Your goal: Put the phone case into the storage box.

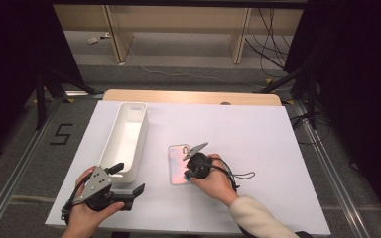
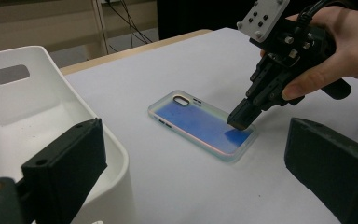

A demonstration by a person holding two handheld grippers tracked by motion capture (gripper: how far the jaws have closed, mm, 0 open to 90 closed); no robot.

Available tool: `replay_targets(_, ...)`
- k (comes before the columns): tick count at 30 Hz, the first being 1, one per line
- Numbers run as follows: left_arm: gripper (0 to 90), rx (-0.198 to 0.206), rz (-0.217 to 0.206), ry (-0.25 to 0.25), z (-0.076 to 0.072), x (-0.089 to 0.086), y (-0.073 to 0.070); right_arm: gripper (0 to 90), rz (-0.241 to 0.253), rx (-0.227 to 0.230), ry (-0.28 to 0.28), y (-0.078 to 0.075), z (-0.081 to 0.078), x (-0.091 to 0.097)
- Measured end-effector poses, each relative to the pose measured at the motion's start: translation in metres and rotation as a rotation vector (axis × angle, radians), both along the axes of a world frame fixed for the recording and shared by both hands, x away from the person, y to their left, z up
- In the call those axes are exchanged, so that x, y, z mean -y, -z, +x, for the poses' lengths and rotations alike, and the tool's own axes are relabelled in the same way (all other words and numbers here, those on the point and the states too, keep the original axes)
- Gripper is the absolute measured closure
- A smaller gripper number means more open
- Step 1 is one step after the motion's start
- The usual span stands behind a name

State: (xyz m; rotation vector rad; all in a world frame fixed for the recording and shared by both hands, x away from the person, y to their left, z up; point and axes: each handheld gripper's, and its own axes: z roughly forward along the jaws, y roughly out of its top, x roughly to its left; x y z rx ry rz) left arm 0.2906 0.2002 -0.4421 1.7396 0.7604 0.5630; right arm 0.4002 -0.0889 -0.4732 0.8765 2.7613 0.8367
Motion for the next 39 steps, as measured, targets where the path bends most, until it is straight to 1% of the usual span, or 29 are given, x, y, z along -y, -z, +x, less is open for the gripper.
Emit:
replay_targets(4,4.7,0.003,0.001,0.0,0.0,0.0,0.0,90.0,0.007,-0.004,0.0,-0.002,0.0,0.0)
replay_targets(5,4.7,0.009,0.013,-0.002,0.0,-0.001,-0.001,90.0,0.019,-0.001,0.002,-0.003,0.0,0.001)
replay_targets(7,4.7,0.008,0.013,-0.003,0.0,-0.002,-0.001,90.0,0.04,0.01,0.014,-0.009,0.001,0.003)
replay_targets(8,4.7,0.007,0.011,-0.003,0.0,-0.002,-0.001,88.7,0.055,0.024,0.018,-0.011,0.002,0.005)
replay_targets(9,4.7,0.007,0.013,-0.005,0.0,-0.002,-0.001,85.9,0.06,0.03,0.028,-0.014,0.002,0.006)
replay_targets(10,4.7,0.008,0.012,-0.002,0.0,-0.002,-0.001,83.0,0.073,0.033,0.052,-0.017,0.003,0.009)
replay_targets(12,5.0,0.008,0.013,-0.002,0.0,-0.001,-0.001,76.7,0.109,0.051,0.094,-0.02,0.005,0.015)
replay_targets(13,5.1,0.008,0.013,-0.002,0.0,-0.001,-0.001,76.7,0.109,0.051,0.094,-0.02,0.005,0.015)
replay_targets(14,5.0,0.007,0.011,-0.001,0.0,-0.001,-0.001,68.6,0.128,0.046,0.116,-0.025,0.008,0.024)
replay_targets(15,5.1,0.007,0.011,-0.001,0.0,-0.001,-0.001,68.6,0.128,0.046,0.116,-0.025,0.008,0.024)
replay_targets(16,5.1,0.009,0.011,-0.002,0.0,-0.001,-0.001,64.8,0.149,0.044,0.14,-0.025,0.009,0.025)
replay_targets(17,5.2,0.011,0.006,-0.001,0.0,-0.001,-0.001,58.9,0.166,0.035,0.159,-0.03,0.01,0.032)
replay_targets(18,5.1,0.011,0.007,-0.002,0.0,-0.001,-0.001,56.1,0.166,0.048,0.157,-0.032,0.012,0.035)
replay_targets(19,5.2,0.011,0.007,-0.002,0.0,-0.001,-0.001,56.1,0.166,0.048,0.157,-0.032,0.012,0.035)
replay_targets(20,5.2,0.008,0.003,-0.005,0.0,-0.002,-0.001,51.8,0.185,0.038,0.188,-0.036,0.013,0.04)
replay_targets(21,5.2,0.01,0.004,-0.004,0.001,-0.002,-0.001,49.9,0.185,0.028,0.192,-0.039,0.014,0.042)
replay_targets(22,5.3,0.01,0.004,-0.004,0.001,-0.002,-0.001,48.3,0.197,0.039,0.211,-0.041,0.015,0.044)
replay_targets(23,5.3,0.009,0.002,-0.004,0.001,-0.002,-0.001,47.6,0.204,0.021,0.229,-0.043,0.015,0.045)
replay_targets(24,5.3,0.008,0.001,-0.004,0.001,-0.002,-0.001,47.6,0.204,0.021,0.229,-0.043,0.015,0.045)
replay_targets(25,5.3,0.01,0.004,-0.001,0.001,-0.002,-0.001,47.3,0.231,0.054,0.234,-0.042,0.016,0.046)
replay_targets(26,5.3,0.01,0.008,0.0,0.002,-0.002,-0.001,46.9,0.225,0.052,0.229,-0.044,0.018,0.049)
replay_targets(28,5.4,0.004,-0.007,-0.001,0.002,0.0,-0.001,46.8,0.219,0.051,0.223,-0.044,0.018,0.05)
replay_targets(29,5.5,0.008,0.004,-0.004,0.002,0.0,-0.001,46.9,0.23,0.052,0.231,-0.044,0.018,0.049)
replay_targets(31,5.4,0.007,0.004,-0.005,0.002,0.0,-0.001,46.9,0.22,0.042,0.221,-0.045,0.018,0.05)
replay_targets(35,5.4,0.01,0.01,-0.007,0.001,0.0,-0.001,46.9,0.221,0.051,0.217,-0.047,0.017,0.051)
replay_targets(36,5.4,0.011,0.011,-0.007,0.001,0.0,-0.001,47.0,0.213,0.044,0.208,-0.048,0.017,0.051)
replay_targets(37,5.4,0.012,0.012,-0.006,0.001,0.0,-0.001,47.1,0.21,0.028,0.219,-0.05,0.015,0.051)
replay_targets(38,5.5,0.012,0.012,-0.006,0.001,0.0,-0.001,47.1,0.21,0.028,0.219,-0.05,0.015,0.051)
replay_targets(39,5.5,0.008,0.01,-0.003,0.001,0.0,-0.001,47.1,0.206,0.039,0.212,-0.05,0.015,0.051)
